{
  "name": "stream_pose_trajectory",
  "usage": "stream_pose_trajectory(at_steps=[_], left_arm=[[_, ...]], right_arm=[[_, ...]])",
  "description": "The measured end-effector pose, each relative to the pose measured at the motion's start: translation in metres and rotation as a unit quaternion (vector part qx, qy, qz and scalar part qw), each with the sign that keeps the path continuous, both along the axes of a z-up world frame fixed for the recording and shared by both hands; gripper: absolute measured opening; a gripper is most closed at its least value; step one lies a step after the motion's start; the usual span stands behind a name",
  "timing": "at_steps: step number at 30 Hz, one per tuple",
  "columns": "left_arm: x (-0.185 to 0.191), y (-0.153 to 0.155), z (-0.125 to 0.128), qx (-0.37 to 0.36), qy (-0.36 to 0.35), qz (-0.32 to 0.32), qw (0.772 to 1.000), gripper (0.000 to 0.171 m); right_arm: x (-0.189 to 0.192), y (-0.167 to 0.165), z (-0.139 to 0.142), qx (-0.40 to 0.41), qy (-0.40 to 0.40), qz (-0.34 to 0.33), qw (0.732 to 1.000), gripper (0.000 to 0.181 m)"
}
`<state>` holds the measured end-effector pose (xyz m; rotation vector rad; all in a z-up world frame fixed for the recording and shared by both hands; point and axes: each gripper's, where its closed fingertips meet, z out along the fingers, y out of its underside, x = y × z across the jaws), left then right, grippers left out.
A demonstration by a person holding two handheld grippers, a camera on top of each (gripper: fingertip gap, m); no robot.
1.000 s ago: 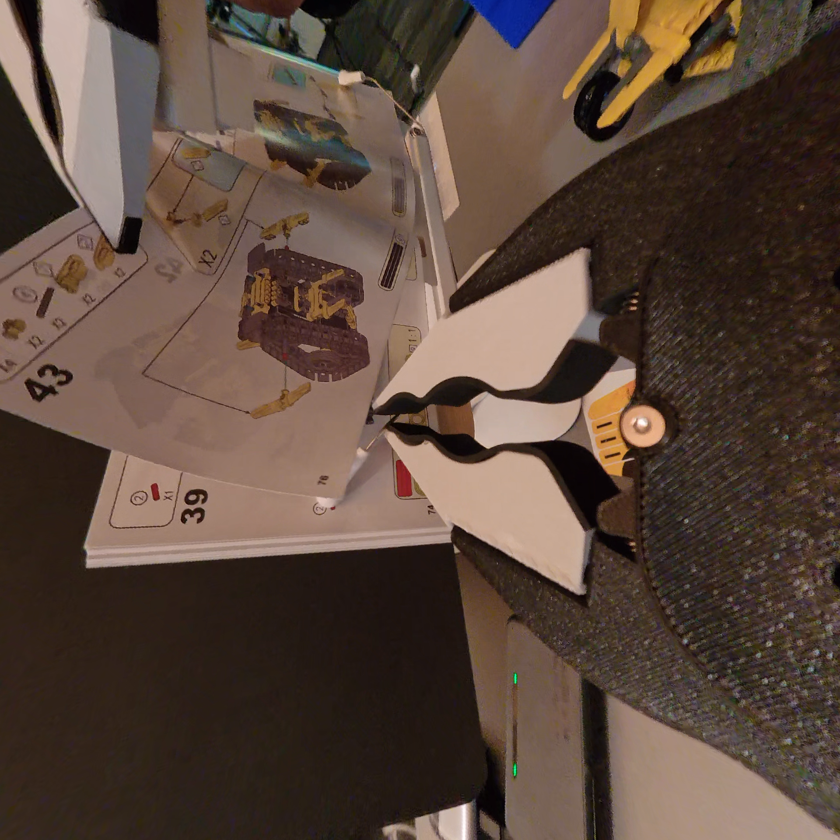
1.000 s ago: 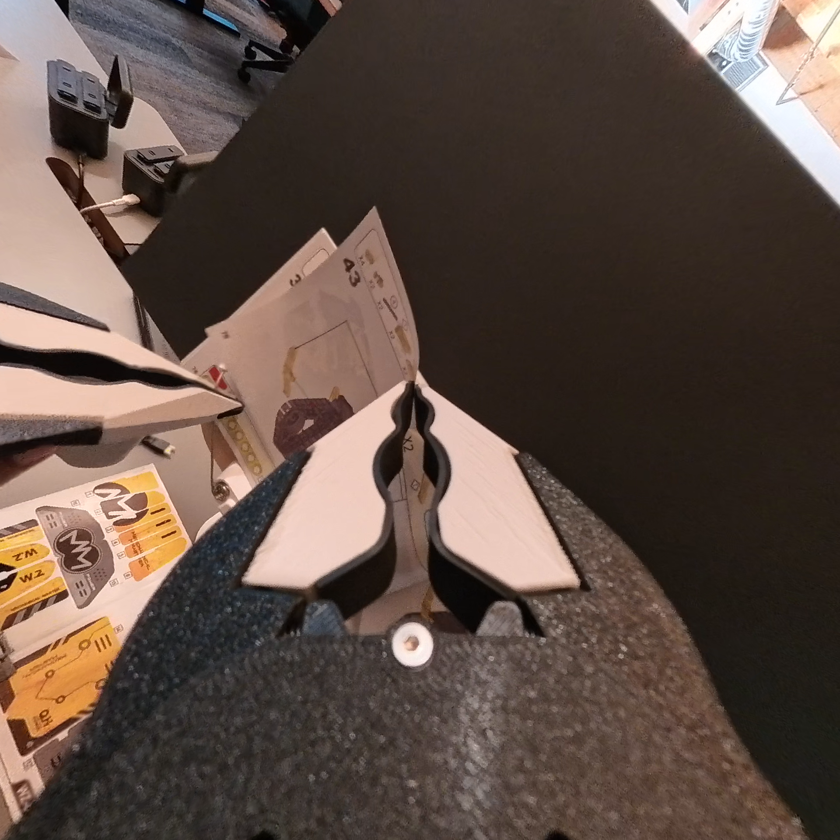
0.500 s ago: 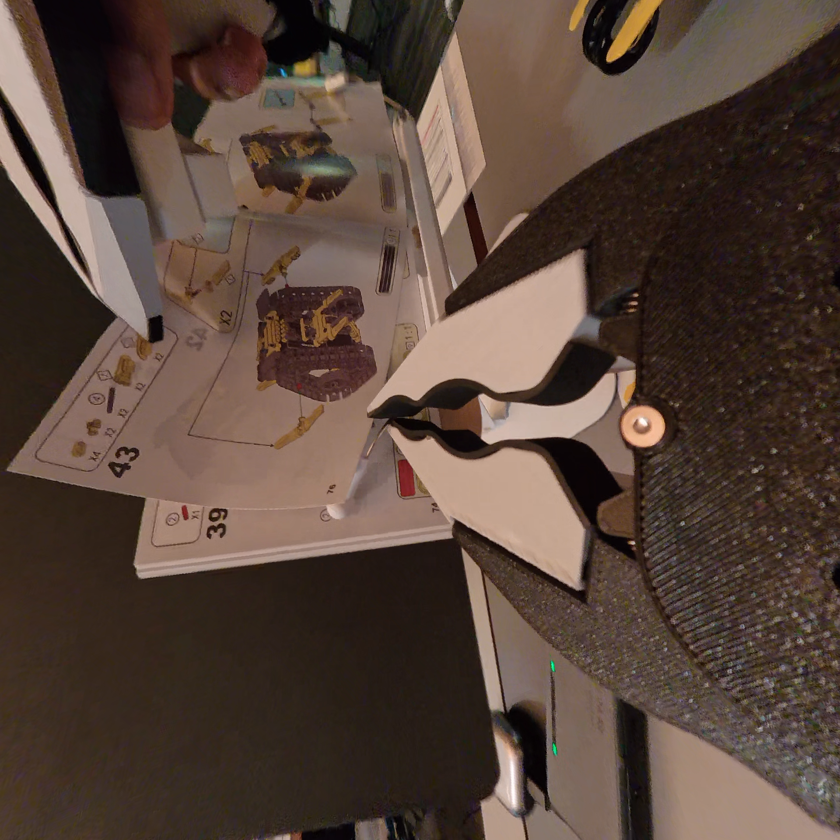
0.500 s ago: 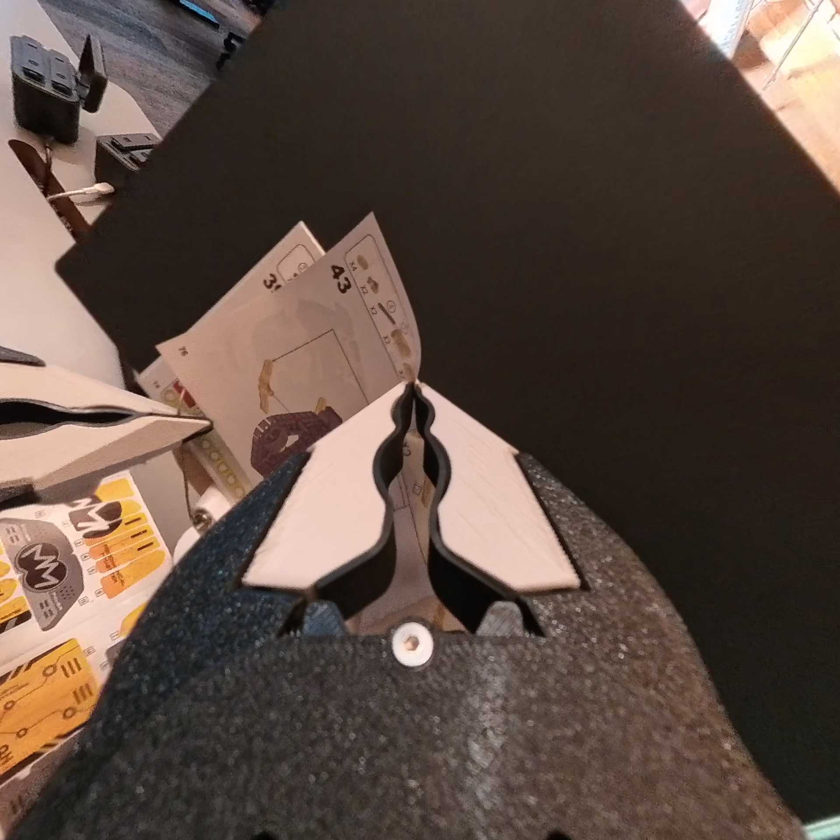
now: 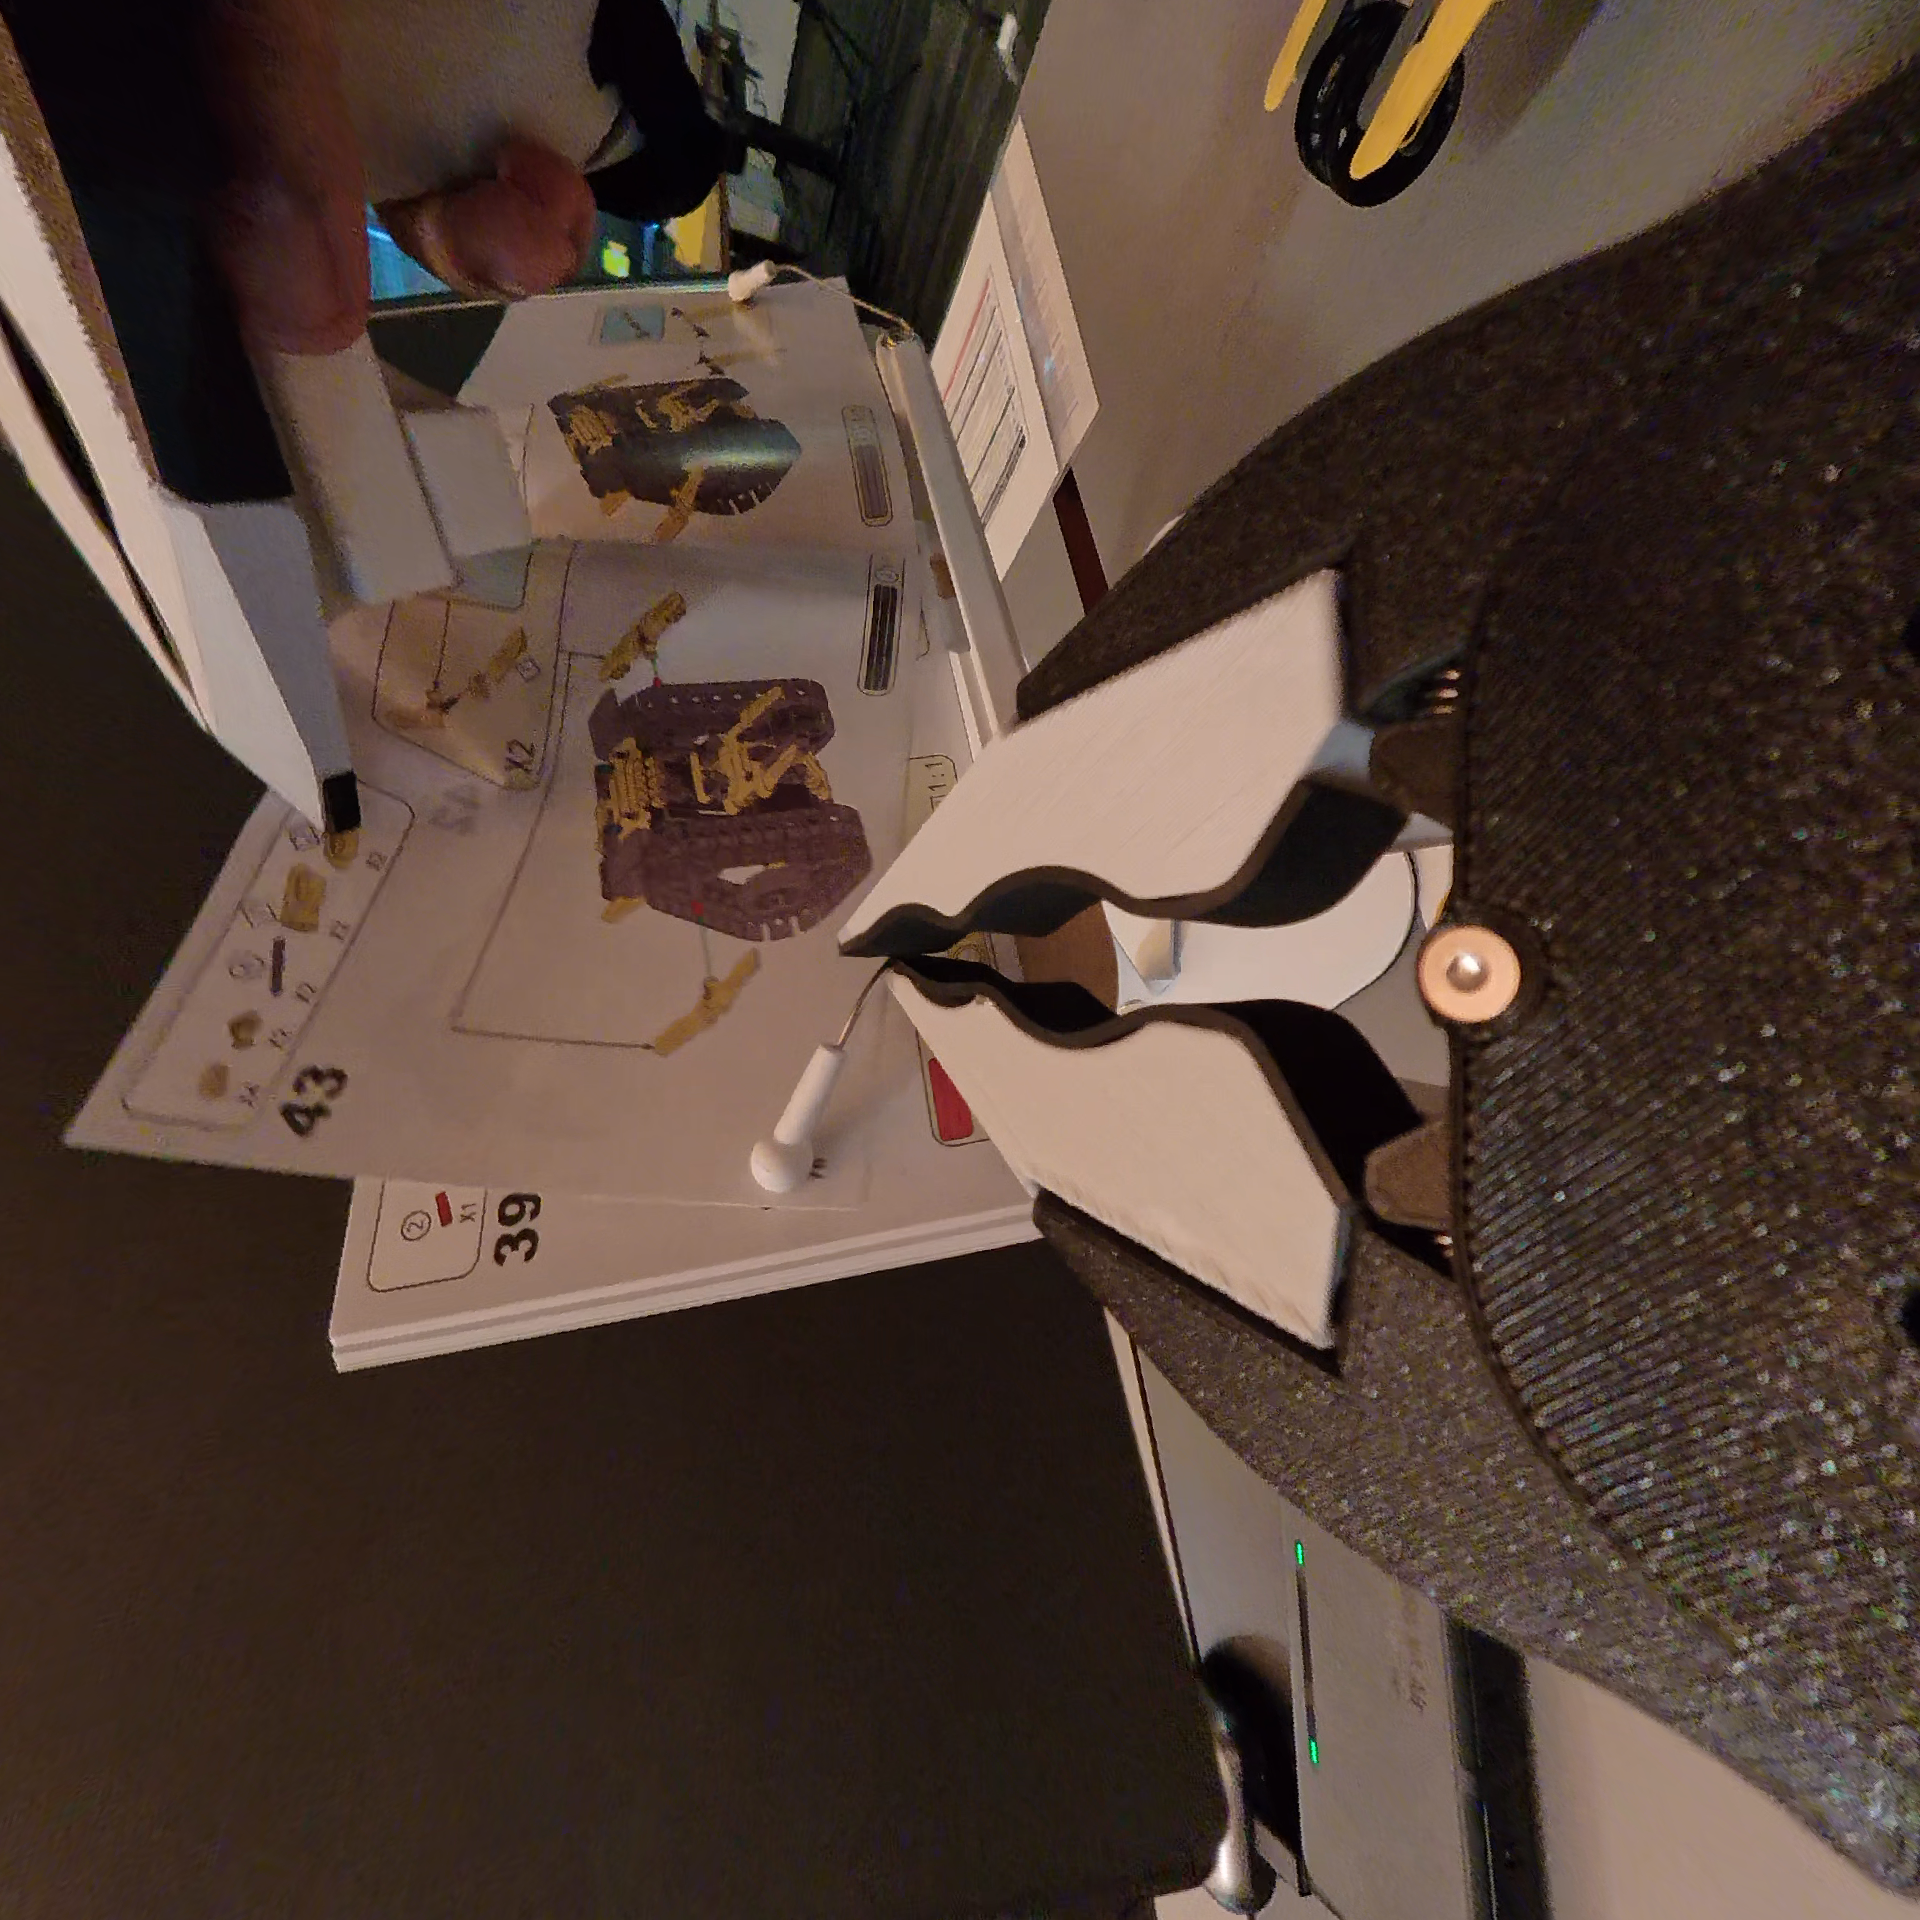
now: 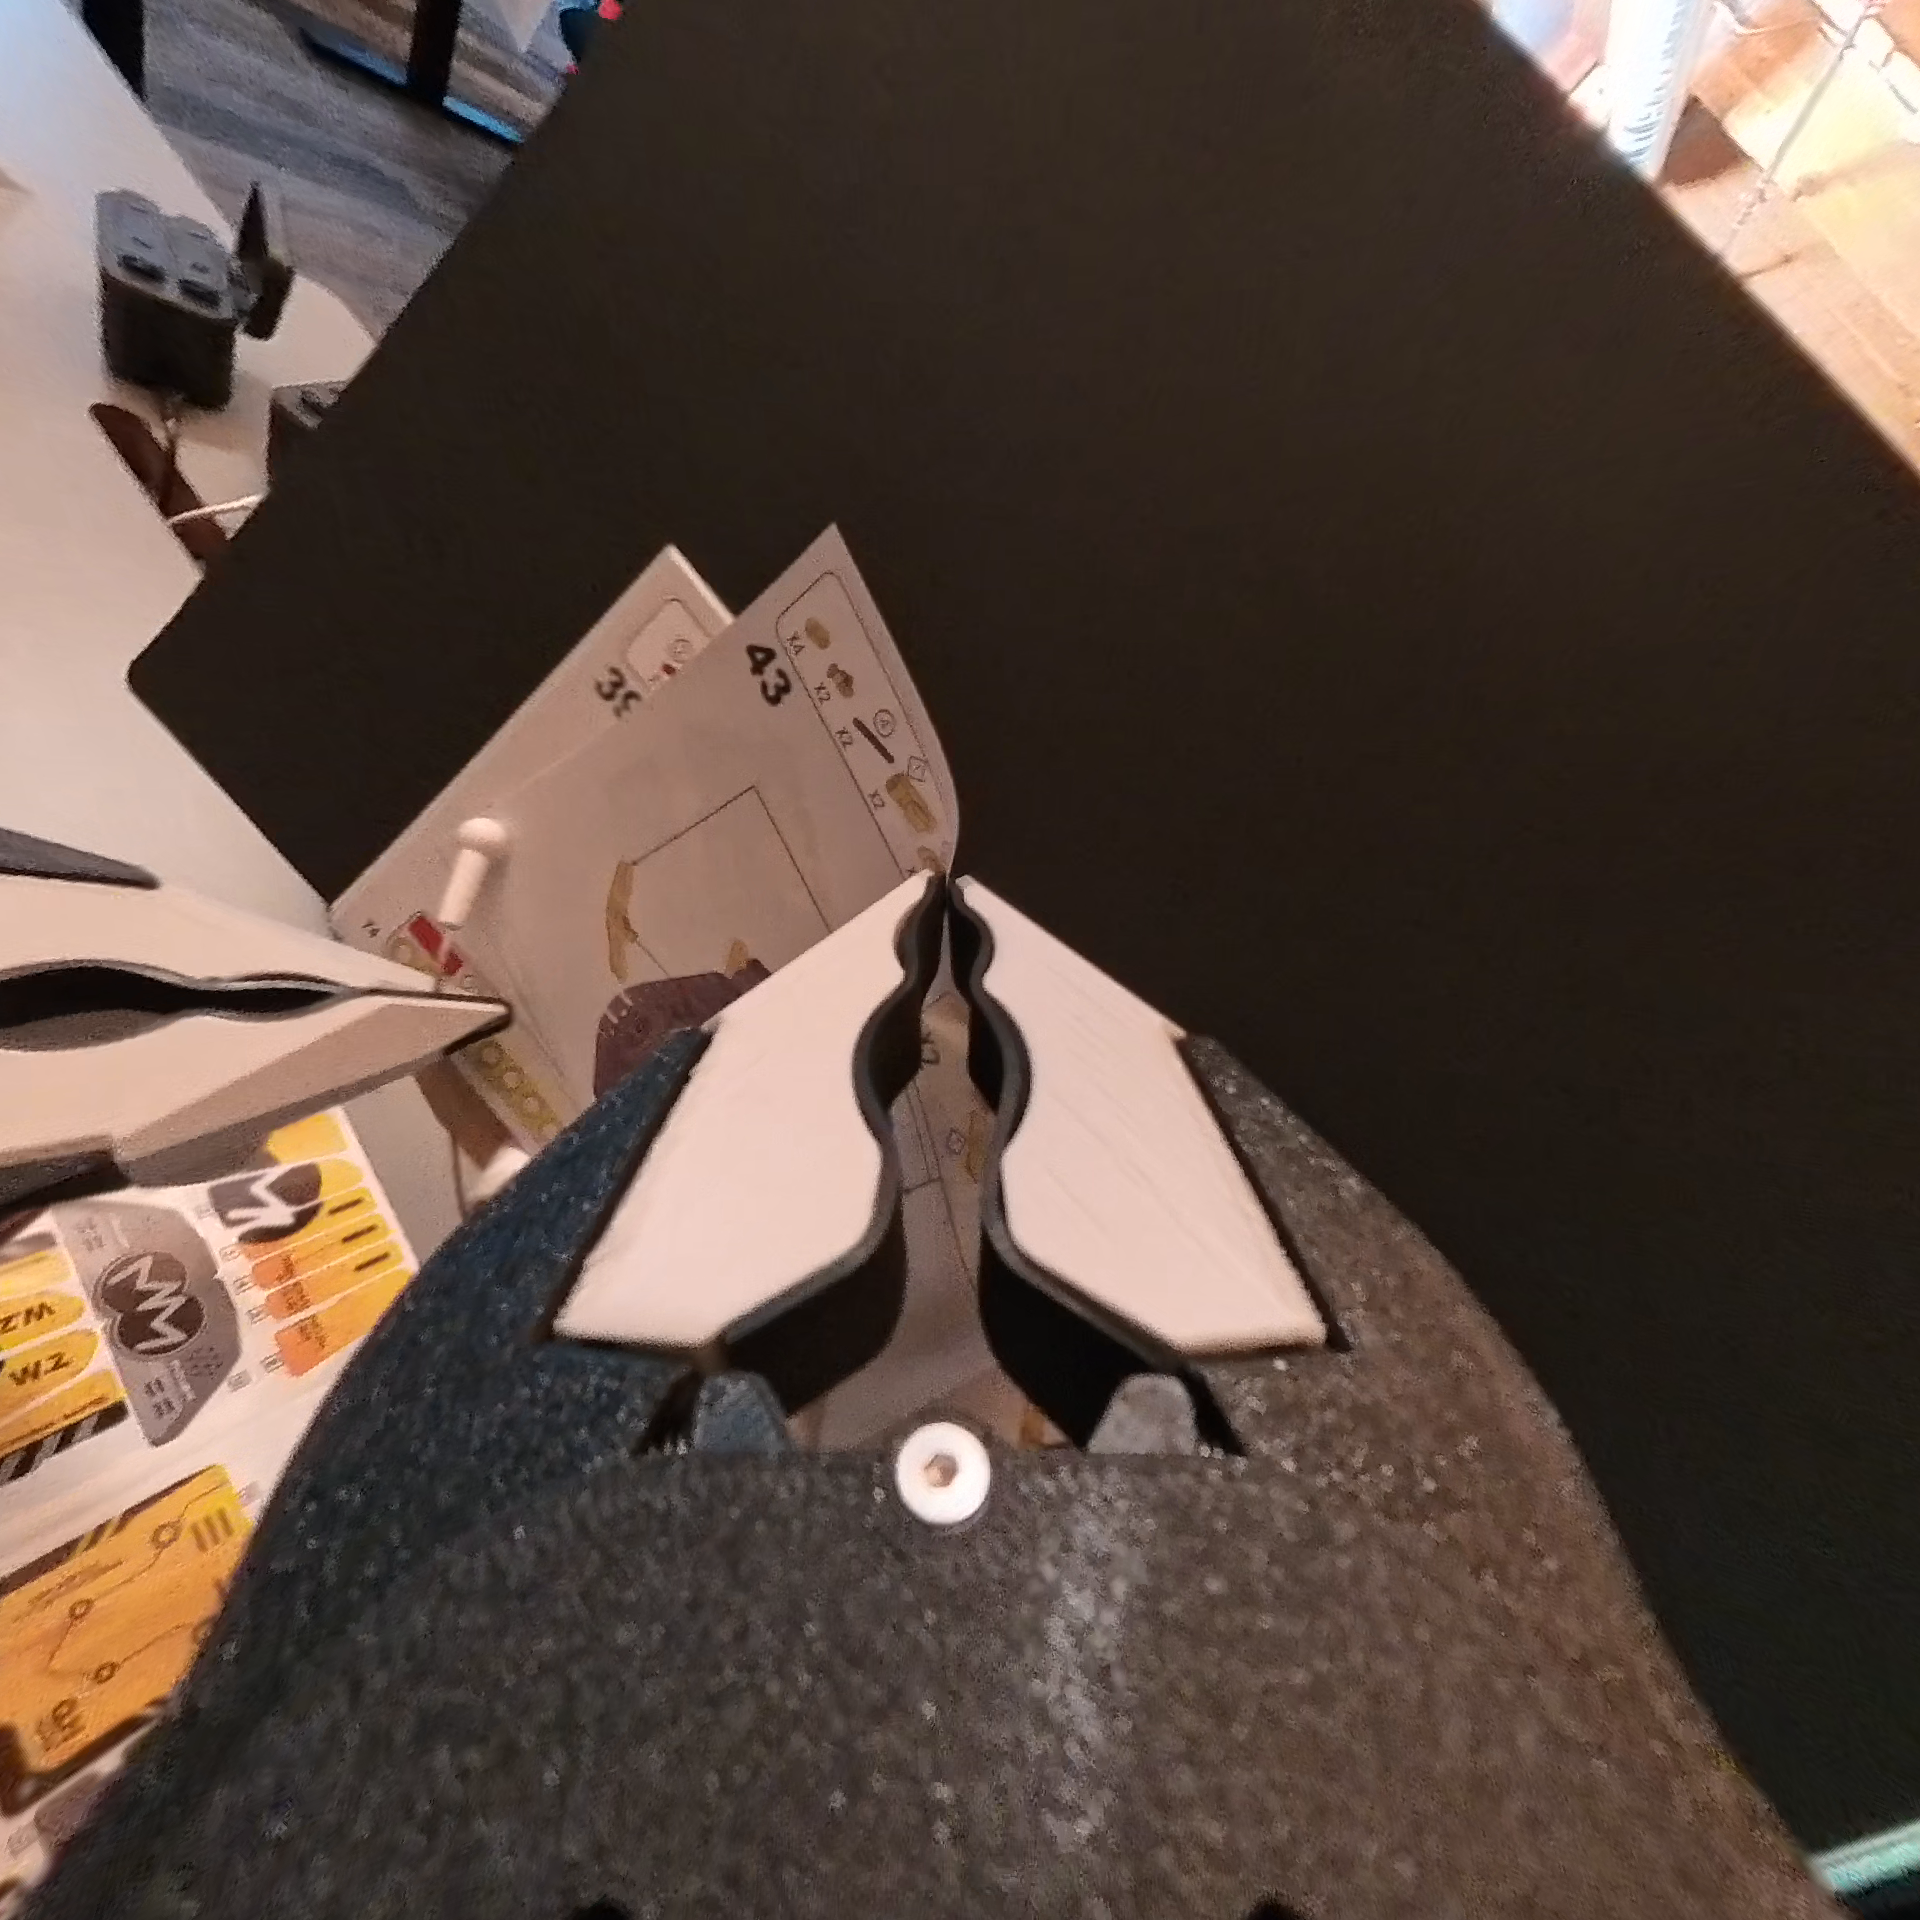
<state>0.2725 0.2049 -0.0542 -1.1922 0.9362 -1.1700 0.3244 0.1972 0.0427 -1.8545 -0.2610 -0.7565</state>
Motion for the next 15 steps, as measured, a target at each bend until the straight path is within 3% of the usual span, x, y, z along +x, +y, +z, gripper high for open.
stream_pose_trajectory(at_steps=[5,10,15], left_arm=[[0.001,-0.004,0.002,0.018,0.004,0.002,1.000,0.000],[0.002,-0.004,0.002,0.011,0.002,-0.005,1.000,0.000],[0.002,-0.004,0.003,0.003,0.000,-0.009,1.000,0.000]], right_arm=[[-0.018,0.009,-0.020,-0.061,-0.039,0.032,0.997,0.000],[-0.019,0.011,-0.020,-0.081,-0.099,0.036,0.991,0.004],[-0.036,0.009,-0.019,-0.078,-0.110,0.066,0.989,0.041]])
